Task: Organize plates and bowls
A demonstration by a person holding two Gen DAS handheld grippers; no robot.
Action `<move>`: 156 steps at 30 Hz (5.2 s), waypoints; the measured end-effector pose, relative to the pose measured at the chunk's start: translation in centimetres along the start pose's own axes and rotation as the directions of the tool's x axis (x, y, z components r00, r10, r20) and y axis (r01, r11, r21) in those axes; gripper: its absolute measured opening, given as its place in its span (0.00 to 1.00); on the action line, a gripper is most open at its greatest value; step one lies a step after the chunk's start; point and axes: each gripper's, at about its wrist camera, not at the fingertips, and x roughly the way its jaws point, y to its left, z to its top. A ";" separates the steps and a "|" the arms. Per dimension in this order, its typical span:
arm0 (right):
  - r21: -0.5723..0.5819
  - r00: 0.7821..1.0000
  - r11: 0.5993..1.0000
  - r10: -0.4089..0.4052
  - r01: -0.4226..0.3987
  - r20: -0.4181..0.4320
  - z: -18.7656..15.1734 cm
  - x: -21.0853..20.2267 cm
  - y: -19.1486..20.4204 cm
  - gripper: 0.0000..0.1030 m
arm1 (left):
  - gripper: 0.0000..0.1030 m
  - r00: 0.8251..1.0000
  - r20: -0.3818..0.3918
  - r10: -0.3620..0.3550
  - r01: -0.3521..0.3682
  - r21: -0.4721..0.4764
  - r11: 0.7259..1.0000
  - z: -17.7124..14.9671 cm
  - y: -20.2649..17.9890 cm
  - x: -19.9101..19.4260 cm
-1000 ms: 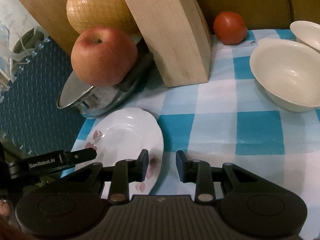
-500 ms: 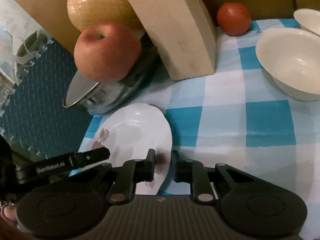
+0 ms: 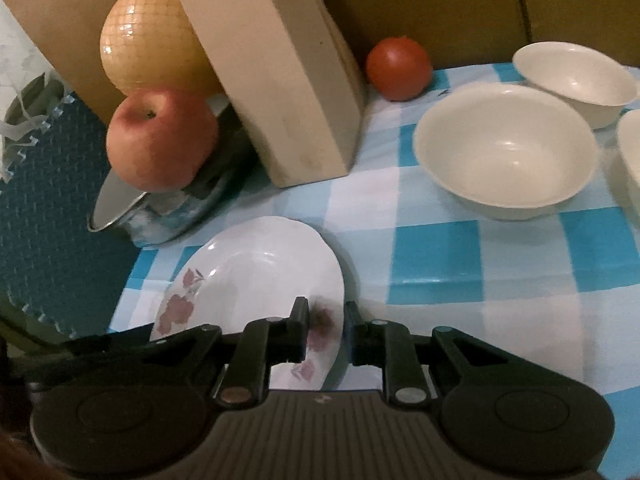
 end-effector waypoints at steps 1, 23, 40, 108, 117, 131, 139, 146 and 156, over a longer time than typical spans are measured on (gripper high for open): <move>0.006 1.000 1.000 0.002 -0.002 0.004 -0.1 -0.1 -0.1 0.21 | 0.76 1.000 0.000 -0.001 0.001 0.000 1.000 0.1 -0.2 0.1; 0.003 1.000 1.000 0.023 -0.023 0.008 -0.4 0.0 -0.2 0.24 | 0.82 1.000 0.006 0.029 -0.029 -0.019 0.999 0.3 -0.9 0.4; 0.036 0.999 0.999 0.040 -0.041 0.012 -0.1 -0.6 -0.2 0.24 | 0.81 0.999 0.028 0.022 -0.021 -0.040 0.999 1.0 -0.7 -0.9; 0.022 0.992 0.992 0.125 -0.125 -0.015 -1.2 -2.3 2.0 0.23 | 0.82 0.997 0.050 0.052 -0.048 -0.076 0.996 -0.2 1.2 -4.0; -0.003 0.993 0.994 0.113 -0.113 0.035 -2.1 -5.6 1.9 0.23 | 0.82 0.995 0.093 0.030 -0.026 -0.046 0.999 -1.2 -0.3 -5.8; 0.006 0.992 0.996 0.090 -0.091 0.087 -5.7 -11.0 0.9 0.23 | 0.82 0.992 0.126 -0.002 0.002 0.001 1.000 -3.8 -3.0 -8.6; 0.019 0.992 0.997 0.078 -0.080 0.097 -7.4 -12.7 0.1 0.24 | 0.82 0.993 0.120 -0.021 0.018 0.025 1.000 -5.2 -4.2 -9.2; 0.025 0.992 0.997 0.073 -0.076 0.105 -8.3 -13.8 -0.3 0.24 | 0.82 0.992 0.122 -0.030 0.025 0.041 0.999 -6.0 -5.0 -9.8; 0.029 0.991 0.997 0.066 -0.070 0.118 -9.9 -15.2 -0.5 0.24 | 0.82 0.991 0.123 -0.044 0.038 0.054 0.998 -7.3 -5.6 -10.5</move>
